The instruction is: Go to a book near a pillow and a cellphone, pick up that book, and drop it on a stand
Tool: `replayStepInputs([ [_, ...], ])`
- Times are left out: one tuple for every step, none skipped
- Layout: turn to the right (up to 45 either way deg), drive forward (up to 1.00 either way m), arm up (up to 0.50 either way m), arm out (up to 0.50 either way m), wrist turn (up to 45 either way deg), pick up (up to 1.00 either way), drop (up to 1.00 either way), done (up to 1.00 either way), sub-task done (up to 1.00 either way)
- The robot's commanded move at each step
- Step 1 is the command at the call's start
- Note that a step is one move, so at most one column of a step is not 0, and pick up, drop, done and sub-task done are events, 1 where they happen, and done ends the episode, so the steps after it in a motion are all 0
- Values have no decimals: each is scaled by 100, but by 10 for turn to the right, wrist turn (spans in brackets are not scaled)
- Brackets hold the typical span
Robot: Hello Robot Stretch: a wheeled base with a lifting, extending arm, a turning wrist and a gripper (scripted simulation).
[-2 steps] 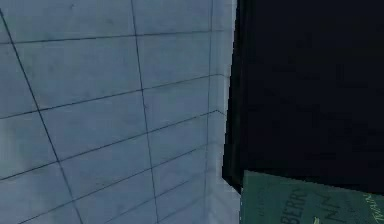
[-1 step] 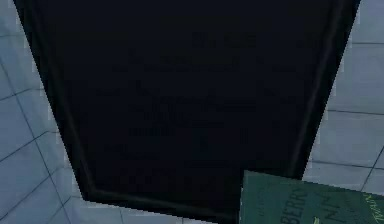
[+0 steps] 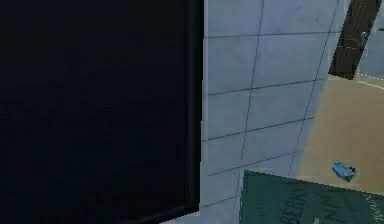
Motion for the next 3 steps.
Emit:
replayStepInputs([
  [-450, 0, 0, 0, 0, 0, 0, 0, 0],
  [-450, 0, 0, 0, 0, 0, 0, 0, 0],
  [-390, 0, 0, 0, 0, 0, 0, 0, 0],
])
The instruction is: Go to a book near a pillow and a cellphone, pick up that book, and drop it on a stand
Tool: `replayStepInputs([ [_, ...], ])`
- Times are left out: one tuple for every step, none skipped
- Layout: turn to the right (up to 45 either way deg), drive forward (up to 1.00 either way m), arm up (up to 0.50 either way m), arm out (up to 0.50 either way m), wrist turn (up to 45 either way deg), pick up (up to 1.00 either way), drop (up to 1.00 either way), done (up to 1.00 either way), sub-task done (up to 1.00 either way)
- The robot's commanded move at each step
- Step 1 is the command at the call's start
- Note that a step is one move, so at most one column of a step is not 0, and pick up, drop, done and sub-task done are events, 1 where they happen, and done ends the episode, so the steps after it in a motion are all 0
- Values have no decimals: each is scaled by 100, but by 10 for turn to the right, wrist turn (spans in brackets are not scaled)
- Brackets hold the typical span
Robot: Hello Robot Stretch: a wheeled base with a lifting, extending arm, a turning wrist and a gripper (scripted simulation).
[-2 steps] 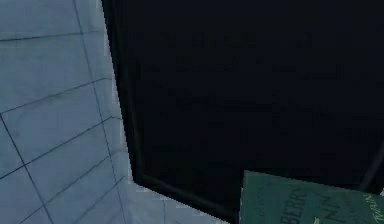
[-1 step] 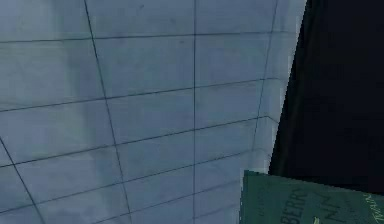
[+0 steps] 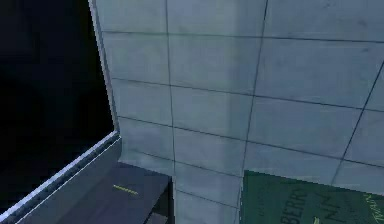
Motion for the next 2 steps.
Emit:
replayStepInputs([
  [450, 0, 0, 0, 0, 0, 0, 0, 0],
  [450, 0, 0, 0, 0, 0, 0, 0, 0],
])
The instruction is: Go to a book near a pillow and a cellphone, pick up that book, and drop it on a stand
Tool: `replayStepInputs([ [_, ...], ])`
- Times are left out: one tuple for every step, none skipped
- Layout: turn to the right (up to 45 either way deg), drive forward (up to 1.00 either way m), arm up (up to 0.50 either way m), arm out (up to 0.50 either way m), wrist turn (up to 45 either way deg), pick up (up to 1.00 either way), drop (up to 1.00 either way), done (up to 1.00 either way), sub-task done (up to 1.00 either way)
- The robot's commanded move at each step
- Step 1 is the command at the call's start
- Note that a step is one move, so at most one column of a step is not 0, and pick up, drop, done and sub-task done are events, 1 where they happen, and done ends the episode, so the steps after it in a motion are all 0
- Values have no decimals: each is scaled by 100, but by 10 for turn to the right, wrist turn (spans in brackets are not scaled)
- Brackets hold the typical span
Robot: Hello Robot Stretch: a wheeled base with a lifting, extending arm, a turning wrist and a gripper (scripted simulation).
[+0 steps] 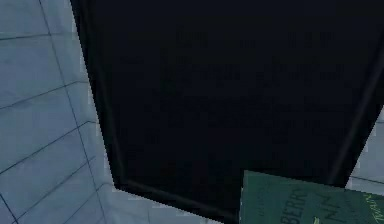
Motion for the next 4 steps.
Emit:
replayStepInputs([
  [450, 0, 0, 0, 0, 0, 0, 0, 0],
  [120, 0, 0, 0, 0, 0, 0, 0, 0],
  [-450, 0, 0, 0, 0, 0, 0, 0, 0],
  [-450, 0, 0, 0, 0, 0, 0, 0, 0],
])
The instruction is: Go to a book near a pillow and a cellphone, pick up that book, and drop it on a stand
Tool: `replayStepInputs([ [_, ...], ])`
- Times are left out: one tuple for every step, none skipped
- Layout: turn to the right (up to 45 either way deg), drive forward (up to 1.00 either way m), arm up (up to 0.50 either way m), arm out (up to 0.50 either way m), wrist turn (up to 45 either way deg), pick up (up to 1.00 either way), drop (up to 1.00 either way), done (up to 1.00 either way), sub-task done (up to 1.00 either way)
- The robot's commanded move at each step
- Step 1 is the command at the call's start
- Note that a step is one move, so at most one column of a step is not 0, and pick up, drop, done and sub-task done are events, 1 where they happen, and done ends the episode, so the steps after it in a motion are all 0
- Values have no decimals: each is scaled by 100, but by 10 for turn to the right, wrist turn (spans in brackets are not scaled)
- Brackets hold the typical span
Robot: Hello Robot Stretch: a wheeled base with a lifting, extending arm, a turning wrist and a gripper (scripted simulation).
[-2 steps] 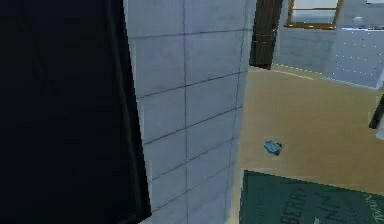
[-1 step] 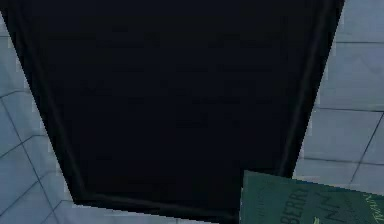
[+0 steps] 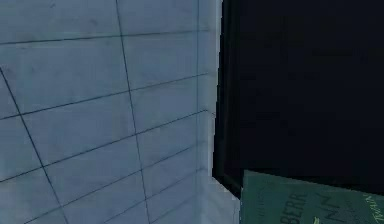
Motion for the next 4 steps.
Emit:
replayStepInputs([
  [-450, 0, 0, 0, 0, 0, 0, 0, 0],
  [-240, 0, 0, 0, 0, 0, 0, 0, 0],
  [450, 0, 0, 0, 0, 0, 0, 0, 0],
  [450, 0, 0, 0, 0, 0, 0, 0, 0],
])
